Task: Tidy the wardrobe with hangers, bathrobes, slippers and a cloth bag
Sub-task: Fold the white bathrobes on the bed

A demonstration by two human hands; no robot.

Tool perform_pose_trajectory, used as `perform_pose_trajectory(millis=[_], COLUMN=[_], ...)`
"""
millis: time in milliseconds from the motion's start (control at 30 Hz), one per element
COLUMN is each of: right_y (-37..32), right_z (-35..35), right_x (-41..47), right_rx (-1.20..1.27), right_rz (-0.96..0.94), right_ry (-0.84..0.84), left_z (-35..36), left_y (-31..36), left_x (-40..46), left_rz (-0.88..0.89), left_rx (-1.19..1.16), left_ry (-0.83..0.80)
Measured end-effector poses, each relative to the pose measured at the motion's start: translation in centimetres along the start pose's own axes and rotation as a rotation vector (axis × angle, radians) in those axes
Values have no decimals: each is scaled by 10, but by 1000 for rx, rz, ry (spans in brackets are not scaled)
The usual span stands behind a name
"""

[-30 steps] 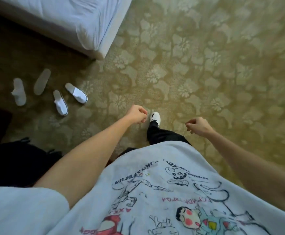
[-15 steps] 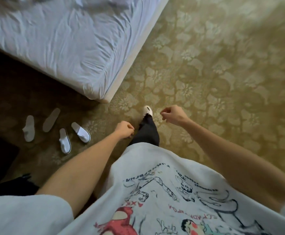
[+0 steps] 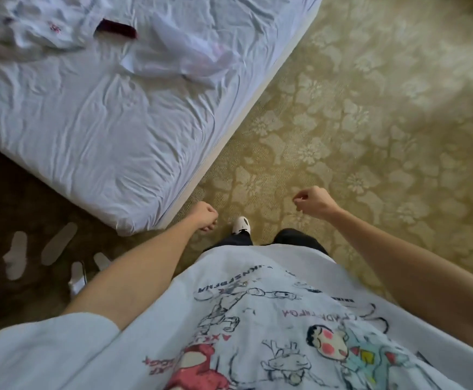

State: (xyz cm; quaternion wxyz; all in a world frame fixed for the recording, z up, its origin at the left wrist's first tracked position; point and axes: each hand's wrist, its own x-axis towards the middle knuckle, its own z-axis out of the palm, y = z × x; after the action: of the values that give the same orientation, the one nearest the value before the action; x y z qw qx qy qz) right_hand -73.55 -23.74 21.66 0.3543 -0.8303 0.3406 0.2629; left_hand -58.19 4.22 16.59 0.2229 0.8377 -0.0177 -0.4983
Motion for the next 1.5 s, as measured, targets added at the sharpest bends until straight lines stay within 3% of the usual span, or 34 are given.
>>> perform_pose_trajectory(millis=[367,567,667,800,1033,1133,1500], right_y=[90,87,55,-12,-155,-200,-273], right_z=[-153,-269,-331,-385,-432,-451,-582], right_x=[127,231,288,356,469,517,694], right_rx=[91,95,71,3,-159,-240,-523], right_rz=[304,290,185,8,-303,-378,-364], right_ry=[19,19,28,-4,-123,-188,-227], left_z=[-25,-61,-89,-117,-157,-175,-277], left_y=[283,412,458,474,454,462,578], left_x=[131,194,220,247,286,308,394], left_rz=[162,118,131,64,-269,-367,-282], left_rx=[-50,-103,-162,-220,-493,-618,-1084], left_ry=[-135,-91,-40,51,104,214,392])
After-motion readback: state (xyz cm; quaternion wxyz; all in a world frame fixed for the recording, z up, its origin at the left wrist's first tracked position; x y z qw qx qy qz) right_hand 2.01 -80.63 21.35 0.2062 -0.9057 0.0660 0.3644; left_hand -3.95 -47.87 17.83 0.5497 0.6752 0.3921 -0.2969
